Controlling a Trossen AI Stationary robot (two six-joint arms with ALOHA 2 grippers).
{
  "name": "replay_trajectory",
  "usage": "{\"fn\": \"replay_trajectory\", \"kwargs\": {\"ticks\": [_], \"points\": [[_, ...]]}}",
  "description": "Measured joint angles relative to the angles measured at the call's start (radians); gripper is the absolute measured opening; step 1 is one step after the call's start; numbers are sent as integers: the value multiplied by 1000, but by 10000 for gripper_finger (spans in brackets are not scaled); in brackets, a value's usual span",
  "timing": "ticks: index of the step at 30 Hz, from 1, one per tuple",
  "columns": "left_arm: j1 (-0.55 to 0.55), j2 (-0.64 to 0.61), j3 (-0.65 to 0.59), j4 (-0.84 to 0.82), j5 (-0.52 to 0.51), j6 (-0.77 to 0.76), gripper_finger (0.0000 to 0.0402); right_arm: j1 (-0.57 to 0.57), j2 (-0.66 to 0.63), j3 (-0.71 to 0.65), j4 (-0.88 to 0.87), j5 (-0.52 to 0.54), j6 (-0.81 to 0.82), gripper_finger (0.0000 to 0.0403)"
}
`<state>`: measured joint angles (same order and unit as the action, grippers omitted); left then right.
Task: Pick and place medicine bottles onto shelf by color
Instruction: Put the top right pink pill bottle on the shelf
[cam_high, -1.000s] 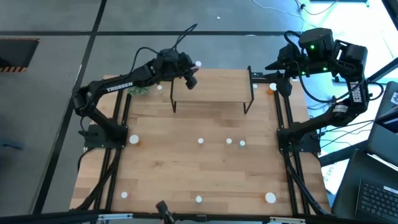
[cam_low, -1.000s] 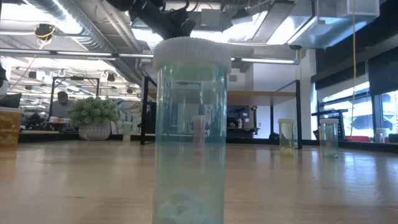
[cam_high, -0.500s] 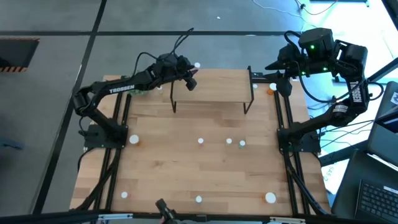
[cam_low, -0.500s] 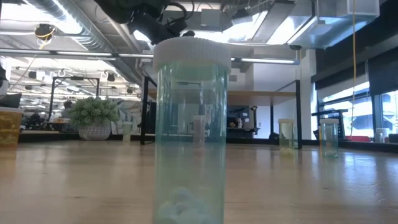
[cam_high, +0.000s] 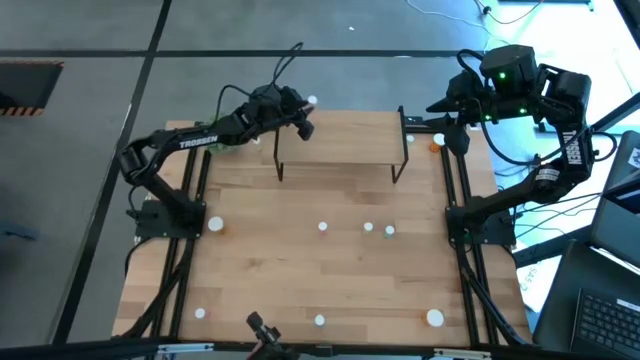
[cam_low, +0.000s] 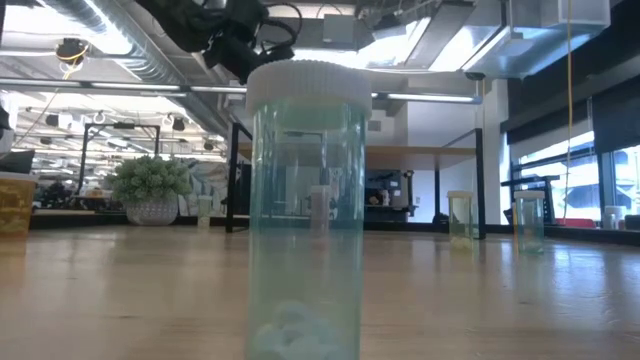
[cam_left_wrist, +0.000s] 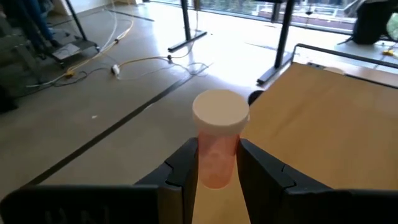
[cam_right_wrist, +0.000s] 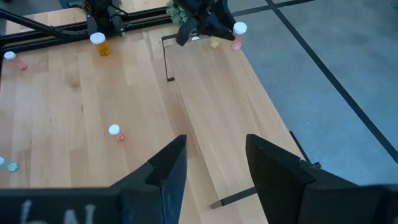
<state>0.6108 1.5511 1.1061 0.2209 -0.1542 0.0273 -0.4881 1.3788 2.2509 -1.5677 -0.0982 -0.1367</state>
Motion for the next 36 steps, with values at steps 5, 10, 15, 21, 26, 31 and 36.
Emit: {"fn": "replay_trajectory", "kwargs": {"ticks": [5,10,15,21,26,31,36], "points": [[-15,23,0,-4,9,-9,96,0,0,0,0,0,0,168],[-29,27,0,-3,7,4,96,0,0,0,0,0,0,168],[-38,27,0,-23,7,6,96,0,0,0,0,0,0,168],[-45,27,0,-63,7,7,96,0,0,0,0,0,0,168],[-45,27,0,-68,7,-1,96,0,0,0,0,0,0,168],[-45,27,0,-81,7,-23,96,0,0,0,0,0,0,168],[-53,49,0,-95,-46,-32,96,0,0,0,0,0,0,168]]}}
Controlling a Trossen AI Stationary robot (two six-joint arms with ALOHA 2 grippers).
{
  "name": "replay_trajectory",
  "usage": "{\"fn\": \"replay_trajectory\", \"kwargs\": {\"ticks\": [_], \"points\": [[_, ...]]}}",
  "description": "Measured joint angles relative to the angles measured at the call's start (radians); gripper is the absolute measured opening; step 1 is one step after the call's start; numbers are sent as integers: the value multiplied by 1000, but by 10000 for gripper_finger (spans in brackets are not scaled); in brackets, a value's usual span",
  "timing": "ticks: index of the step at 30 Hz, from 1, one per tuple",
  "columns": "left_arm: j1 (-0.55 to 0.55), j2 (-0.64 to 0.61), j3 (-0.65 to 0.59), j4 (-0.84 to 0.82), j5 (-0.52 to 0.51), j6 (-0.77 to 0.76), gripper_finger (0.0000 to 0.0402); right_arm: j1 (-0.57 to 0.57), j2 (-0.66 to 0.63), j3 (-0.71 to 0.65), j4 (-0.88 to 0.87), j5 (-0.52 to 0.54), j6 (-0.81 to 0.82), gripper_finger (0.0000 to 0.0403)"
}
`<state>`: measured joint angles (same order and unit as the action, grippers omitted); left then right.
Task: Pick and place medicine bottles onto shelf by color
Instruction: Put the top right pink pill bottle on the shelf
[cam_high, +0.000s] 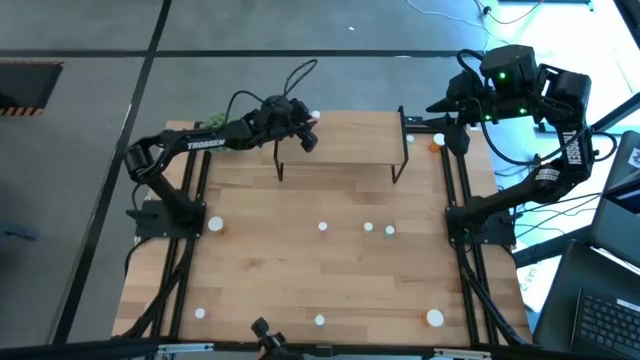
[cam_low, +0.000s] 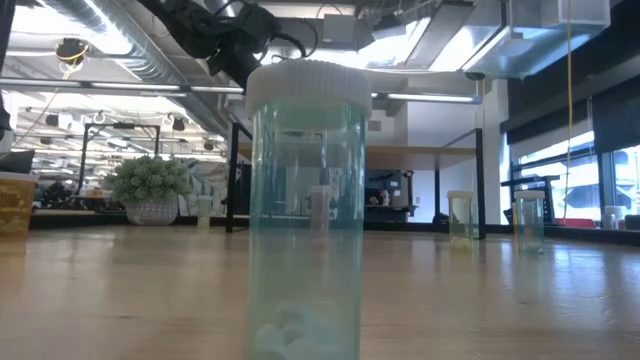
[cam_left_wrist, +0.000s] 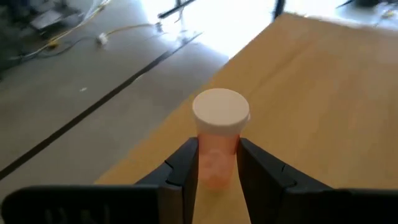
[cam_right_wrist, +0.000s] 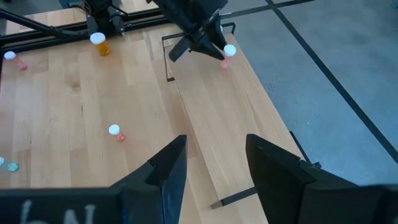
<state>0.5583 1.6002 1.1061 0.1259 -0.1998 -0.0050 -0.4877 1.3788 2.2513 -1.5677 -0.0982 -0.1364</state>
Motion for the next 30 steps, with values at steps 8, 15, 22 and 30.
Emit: {"fn": "replay_trajectory", "kwargs": {"ticks": [8,15,22,30], "points": [[1,13,0,-8,-50,4,96,0,0,0,0,0,0,168],[2,13,0,-3,-51,0,96,0,0,0,0,0,0,168],[2,13,0,-14,-51,-20,96,0,0,0,0,0,0,168],[2,13,0,-35,-65,-64,96,0,0,0,0,0,0,168]]}}
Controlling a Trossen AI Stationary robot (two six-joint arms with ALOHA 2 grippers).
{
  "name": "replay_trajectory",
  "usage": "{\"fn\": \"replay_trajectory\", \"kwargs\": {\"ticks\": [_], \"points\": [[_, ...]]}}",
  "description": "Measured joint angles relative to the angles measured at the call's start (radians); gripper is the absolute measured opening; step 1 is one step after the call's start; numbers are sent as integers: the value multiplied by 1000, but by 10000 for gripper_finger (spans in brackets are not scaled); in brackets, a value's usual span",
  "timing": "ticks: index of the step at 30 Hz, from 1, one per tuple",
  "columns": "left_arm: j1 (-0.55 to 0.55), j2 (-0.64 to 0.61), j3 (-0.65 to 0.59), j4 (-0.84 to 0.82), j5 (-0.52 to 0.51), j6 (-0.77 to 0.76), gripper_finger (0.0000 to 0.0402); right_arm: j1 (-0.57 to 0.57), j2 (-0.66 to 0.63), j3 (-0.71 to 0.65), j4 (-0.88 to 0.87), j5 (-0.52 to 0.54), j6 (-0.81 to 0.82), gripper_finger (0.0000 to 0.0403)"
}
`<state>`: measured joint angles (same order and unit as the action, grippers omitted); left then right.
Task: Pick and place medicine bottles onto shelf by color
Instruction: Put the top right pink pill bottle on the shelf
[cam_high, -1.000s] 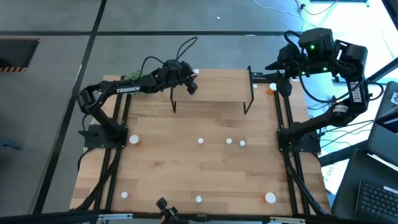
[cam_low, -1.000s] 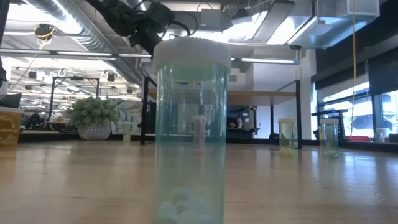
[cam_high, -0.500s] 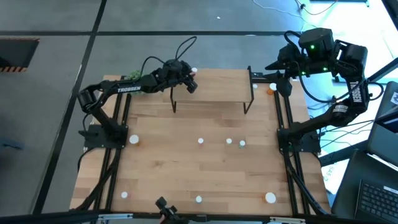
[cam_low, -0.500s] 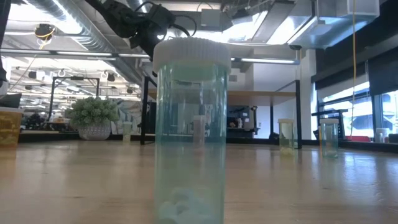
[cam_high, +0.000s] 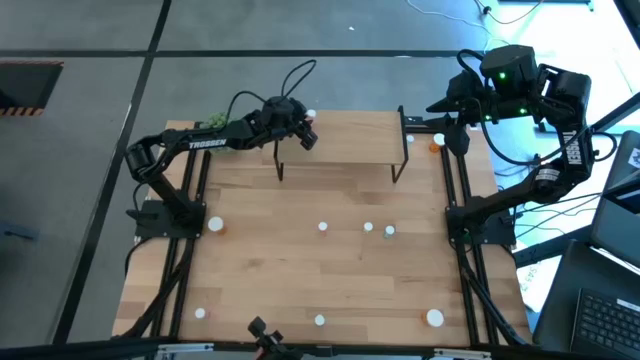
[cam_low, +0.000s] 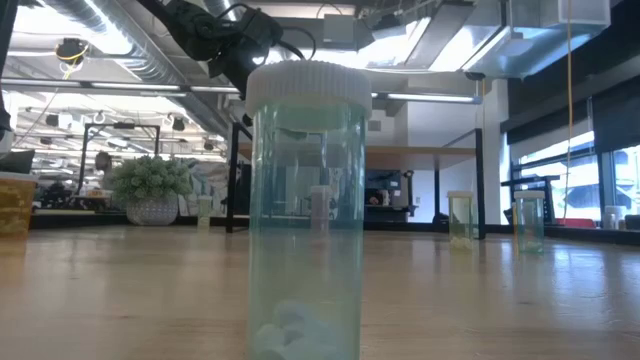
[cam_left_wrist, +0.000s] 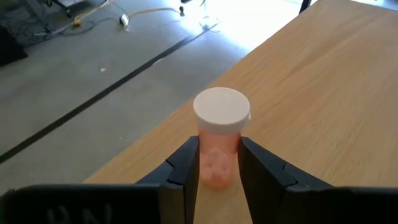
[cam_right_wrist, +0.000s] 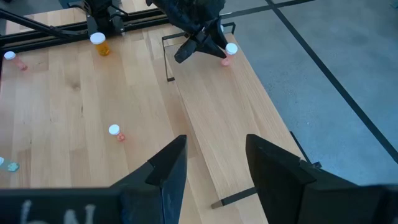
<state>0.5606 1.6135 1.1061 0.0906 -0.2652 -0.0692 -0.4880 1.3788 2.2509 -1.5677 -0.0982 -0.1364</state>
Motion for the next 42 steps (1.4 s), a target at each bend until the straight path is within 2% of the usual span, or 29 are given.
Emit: {"fn": "replay_trajectory", "kwargs": {"ticks": [20,31,42], "points": [[0,0,0,-7,-4,-31,97,0,0,0,0,0,0,168],[0,-1,0,-11,-4,-2,145,0,0,0,0,0,0,168],[-5,-5,0,-5,-7,1,149,0,0,0,0,0,0,168]]}}
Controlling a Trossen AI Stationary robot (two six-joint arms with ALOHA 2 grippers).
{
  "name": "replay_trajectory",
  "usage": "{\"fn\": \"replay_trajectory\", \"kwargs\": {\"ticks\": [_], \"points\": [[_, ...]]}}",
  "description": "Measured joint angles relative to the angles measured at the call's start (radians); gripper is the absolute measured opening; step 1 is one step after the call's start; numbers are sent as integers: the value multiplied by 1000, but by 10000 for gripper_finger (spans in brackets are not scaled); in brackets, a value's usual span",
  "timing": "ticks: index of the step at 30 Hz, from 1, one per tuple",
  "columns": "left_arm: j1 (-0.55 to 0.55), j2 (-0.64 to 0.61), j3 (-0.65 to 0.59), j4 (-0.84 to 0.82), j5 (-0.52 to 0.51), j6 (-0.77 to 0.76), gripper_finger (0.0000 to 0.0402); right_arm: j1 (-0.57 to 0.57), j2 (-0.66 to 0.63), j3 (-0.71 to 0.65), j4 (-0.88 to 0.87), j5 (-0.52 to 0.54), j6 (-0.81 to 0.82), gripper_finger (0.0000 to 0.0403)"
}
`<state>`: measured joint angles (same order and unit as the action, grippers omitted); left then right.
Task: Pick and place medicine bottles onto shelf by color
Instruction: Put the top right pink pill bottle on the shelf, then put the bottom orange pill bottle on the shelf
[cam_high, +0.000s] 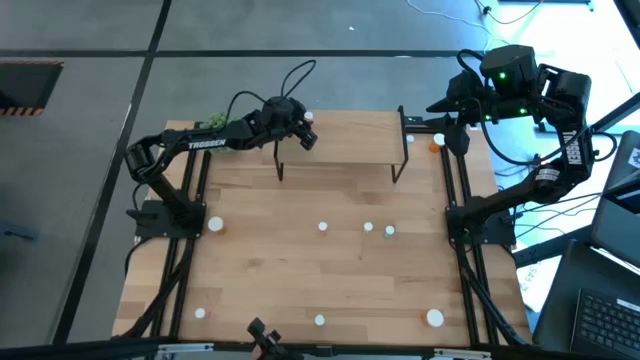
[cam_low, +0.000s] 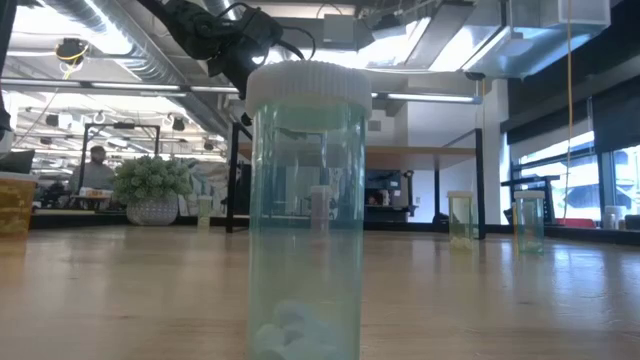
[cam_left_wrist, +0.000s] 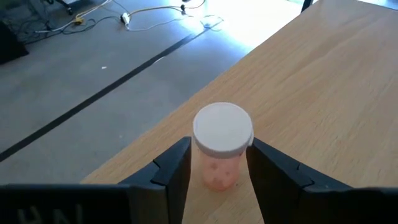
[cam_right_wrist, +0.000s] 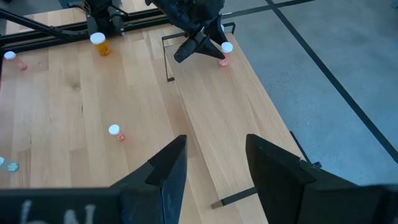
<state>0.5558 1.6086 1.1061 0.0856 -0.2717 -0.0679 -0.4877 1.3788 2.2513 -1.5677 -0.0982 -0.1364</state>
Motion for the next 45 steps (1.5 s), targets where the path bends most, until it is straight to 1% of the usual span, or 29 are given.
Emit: {"fn": "replay_trajectory", "kwargs": {"ticks": [7,15,24,35,45], "points": [[-16,-6,0,17,-9,37,149,0,0,0,0,0,0,168],[-36,-6,0,16,-87,54,149,0,0,0,0,0,0,168],[-36,-8,0,26,-125,78,149,0,0,0,0,0,0,168],[-57,-86,2,-19,-164,106,149,0,0,0,0,0,0,168],[-100,-118,0,-38,-165,105,149,0,0,0,0,0,0,168]]}}
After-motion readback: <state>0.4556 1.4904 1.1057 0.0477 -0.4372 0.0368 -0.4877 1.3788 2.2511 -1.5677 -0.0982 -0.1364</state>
